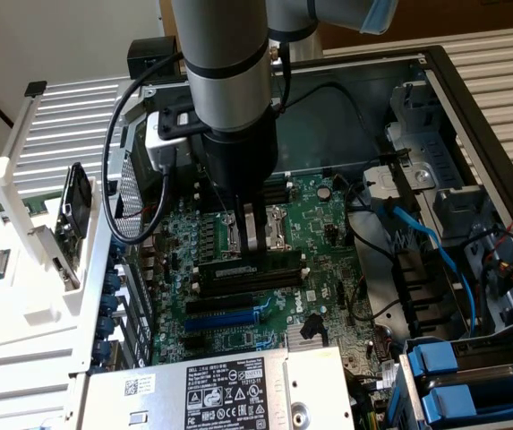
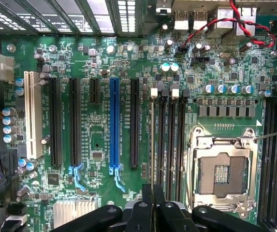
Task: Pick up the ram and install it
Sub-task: 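Insert the ram into the slot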
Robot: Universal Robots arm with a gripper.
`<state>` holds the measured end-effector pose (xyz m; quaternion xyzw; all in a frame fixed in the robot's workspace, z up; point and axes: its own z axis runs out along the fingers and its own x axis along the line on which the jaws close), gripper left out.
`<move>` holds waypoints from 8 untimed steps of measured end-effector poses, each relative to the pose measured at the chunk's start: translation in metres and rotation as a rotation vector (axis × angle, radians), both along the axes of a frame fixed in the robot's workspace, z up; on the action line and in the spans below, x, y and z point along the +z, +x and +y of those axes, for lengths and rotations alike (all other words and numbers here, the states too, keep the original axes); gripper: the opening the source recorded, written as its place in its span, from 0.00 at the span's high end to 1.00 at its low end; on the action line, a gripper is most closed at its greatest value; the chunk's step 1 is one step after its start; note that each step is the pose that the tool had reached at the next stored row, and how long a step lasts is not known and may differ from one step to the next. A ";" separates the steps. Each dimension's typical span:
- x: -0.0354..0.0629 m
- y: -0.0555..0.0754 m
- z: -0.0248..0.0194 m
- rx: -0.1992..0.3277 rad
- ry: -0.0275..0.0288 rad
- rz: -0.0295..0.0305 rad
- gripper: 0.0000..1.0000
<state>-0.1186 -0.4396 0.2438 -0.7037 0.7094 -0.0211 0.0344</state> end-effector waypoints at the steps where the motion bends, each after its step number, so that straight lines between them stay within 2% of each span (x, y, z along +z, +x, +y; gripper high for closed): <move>1: -0.0001 0.000 0.0000 0.000 0.0000 0.0000 0.88; 8: -0.0014 0.000 0.0002 0.000 0.0020 0.0006 0.88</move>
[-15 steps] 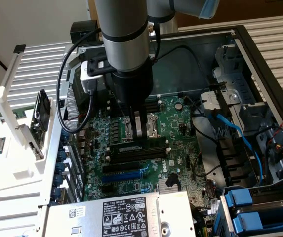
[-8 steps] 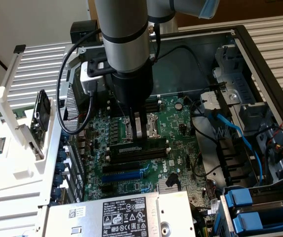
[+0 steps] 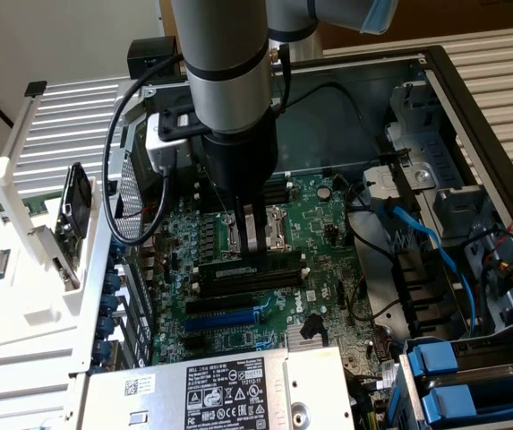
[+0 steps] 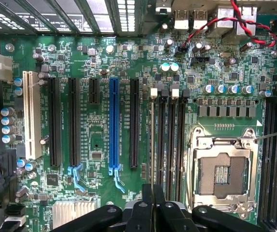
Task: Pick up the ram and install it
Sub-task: 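Insert the ram into the slot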
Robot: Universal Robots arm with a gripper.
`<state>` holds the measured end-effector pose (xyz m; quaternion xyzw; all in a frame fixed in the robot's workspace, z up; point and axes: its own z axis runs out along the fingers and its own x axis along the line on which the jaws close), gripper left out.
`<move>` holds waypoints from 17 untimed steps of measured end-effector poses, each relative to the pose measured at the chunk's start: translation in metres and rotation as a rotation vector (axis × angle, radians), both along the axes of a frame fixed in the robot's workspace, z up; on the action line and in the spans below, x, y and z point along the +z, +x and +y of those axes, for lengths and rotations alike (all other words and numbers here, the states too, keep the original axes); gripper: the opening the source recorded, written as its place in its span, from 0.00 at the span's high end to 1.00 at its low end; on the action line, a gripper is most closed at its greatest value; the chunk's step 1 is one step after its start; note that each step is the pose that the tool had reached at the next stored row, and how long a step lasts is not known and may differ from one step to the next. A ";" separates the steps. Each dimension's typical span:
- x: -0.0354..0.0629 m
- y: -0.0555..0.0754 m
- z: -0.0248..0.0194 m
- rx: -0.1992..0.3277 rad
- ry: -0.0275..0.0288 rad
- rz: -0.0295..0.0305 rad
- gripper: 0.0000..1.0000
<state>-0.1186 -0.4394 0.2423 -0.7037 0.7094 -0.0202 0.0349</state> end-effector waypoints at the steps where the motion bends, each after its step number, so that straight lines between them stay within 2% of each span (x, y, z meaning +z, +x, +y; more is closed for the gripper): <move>1: -0.0002 0.000 0.0001 0.000 0.0008 0.0000 0.88; 9: -0.0014 0.000 0.0003 0.000 0.0117 -0.0002 0.88; 17: -0.0014 0.000 -0.0015 0.000 0.0150 -0.0001 0.88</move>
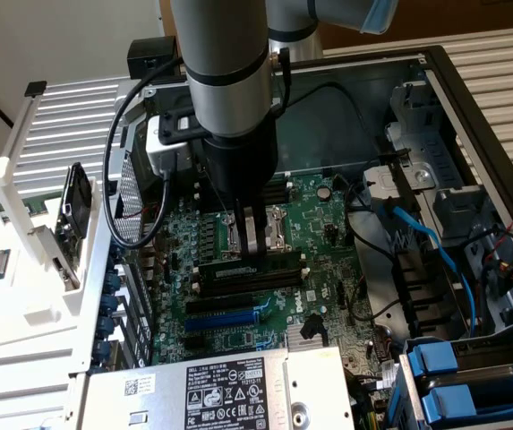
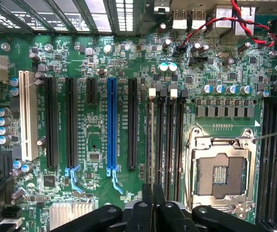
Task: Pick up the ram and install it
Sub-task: 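Insert the ram into the slot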
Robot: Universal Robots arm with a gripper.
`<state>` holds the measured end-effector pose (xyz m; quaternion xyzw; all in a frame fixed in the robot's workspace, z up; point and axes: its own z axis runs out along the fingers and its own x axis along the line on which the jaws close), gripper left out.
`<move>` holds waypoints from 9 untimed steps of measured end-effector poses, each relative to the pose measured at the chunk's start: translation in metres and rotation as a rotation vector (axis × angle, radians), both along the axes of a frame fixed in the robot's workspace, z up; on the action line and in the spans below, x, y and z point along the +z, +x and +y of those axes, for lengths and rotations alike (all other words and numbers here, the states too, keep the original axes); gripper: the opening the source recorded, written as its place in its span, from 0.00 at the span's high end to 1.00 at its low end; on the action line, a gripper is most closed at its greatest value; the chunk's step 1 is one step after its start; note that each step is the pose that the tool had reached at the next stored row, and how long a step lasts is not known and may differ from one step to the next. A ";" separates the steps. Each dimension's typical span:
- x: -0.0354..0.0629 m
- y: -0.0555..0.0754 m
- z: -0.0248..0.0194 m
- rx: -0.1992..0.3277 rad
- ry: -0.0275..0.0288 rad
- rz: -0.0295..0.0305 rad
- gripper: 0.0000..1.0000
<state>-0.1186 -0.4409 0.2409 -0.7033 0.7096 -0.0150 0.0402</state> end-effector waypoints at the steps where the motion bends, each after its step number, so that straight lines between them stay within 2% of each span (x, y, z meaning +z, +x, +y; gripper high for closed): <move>1: -0.0001 0.000 0.0000 0.000 0.0006 0.0000 0.88; 9: -0.0007 0.000 -0.0001 0.000 0.0045 0.0002 0.88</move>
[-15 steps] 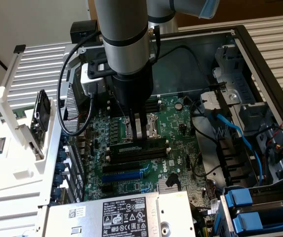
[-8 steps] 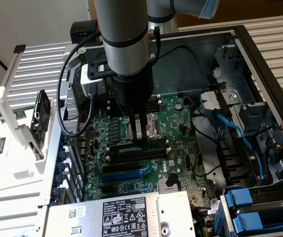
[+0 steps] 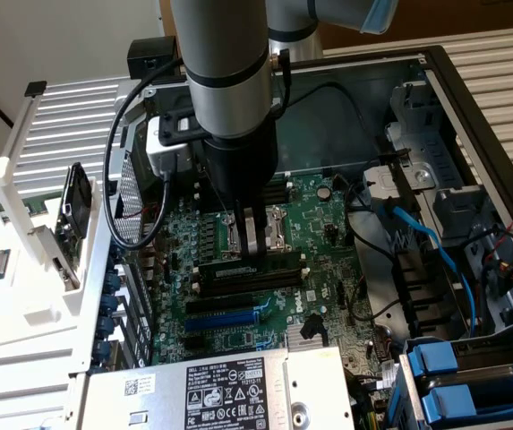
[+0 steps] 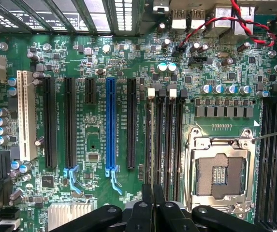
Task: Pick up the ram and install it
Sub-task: 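Insert the ram into the slot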
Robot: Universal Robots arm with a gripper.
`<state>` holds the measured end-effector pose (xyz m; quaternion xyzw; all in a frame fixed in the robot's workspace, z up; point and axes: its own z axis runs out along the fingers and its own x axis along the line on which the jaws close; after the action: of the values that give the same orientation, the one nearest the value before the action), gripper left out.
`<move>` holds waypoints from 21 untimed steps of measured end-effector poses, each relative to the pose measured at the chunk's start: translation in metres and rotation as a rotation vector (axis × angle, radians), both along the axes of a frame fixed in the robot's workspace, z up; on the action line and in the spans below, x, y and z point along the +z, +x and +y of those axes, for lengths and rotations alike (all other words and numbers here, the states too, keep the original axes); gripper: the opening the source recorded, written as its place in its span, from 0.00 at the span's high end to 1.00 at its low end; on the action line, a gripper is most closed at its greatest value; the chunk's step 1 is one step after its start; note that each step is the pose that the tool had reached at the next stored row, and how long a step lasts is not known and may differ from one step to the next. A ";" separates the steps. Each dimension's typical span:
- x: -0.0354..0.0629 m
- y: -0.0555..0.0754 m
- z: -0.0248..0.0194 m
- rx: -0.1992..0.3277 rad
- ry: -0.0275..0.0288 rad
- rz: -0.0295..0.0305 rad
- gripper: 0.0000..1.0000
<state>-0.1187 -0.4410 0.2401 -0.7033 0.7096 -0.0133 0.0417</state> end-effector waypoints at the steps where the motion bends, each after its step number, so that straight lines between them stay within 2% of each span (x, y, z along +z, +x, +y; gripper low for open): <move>1: 0.0000 0.000 0.0000 0.000 0.0002 0.0000 0.88; 7: -0.0002 0.000 -0.0003 -0.004 0.0016 0.0008 0.88; 21: -0.0023 -0.001 -0.0005 -0.014 0.0096 0.0010 0.88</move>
<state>-0.1197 -0.4415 0.2379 -0.6981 0.7145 -0.0098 0.0447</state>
